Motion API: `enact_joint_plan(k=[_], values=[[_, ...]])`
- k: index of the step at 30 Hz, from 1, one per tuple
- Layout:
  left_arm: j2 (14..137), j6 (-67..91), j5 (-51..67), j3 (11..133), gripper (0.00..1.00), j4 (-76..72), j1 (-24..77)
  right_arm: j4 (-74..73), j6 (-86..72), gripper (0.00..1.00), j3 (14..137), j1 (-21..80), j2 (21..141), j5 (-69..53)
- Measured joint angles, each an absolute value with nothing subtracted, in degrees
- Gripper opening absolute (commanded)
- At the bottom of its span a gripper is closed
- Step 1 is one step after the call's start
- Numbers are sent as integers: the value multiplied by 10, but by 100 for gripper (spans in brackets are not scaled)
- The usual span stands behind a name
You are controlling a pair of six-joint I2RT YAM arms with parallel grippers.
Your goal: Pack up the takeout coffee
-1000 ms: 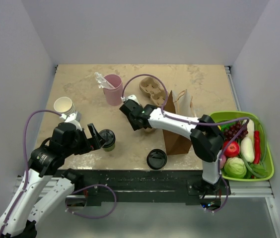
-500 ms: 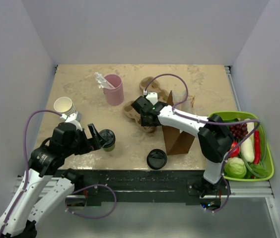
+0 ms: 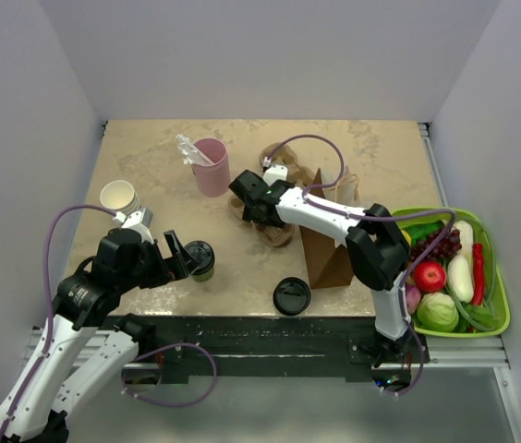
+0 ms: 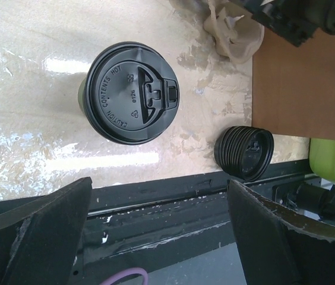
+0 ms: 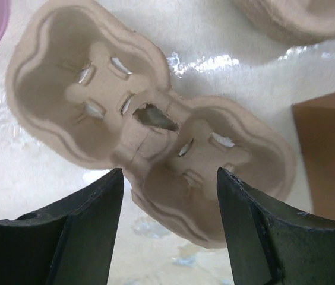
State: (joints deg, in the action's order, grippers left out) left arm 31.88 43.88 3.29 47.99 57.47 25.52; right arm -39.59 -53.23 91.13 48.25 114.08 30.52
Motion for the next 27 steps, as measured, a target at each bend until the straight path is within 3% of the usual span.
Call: enact_joint_plan(k=[13, 21, 27], values=[[319, 438, 41, 480, 100, 575, 255, -422, -719, 65, 955, 483, 1216, 356], [318, 438, 42, 480, 100, 575, 255, -418, -732, 43, 963, 484, 1240, 359], [316, 438, 43, 479, 100, 575, 255, -411, -693, 46, 959, 485, 1223, 368]])
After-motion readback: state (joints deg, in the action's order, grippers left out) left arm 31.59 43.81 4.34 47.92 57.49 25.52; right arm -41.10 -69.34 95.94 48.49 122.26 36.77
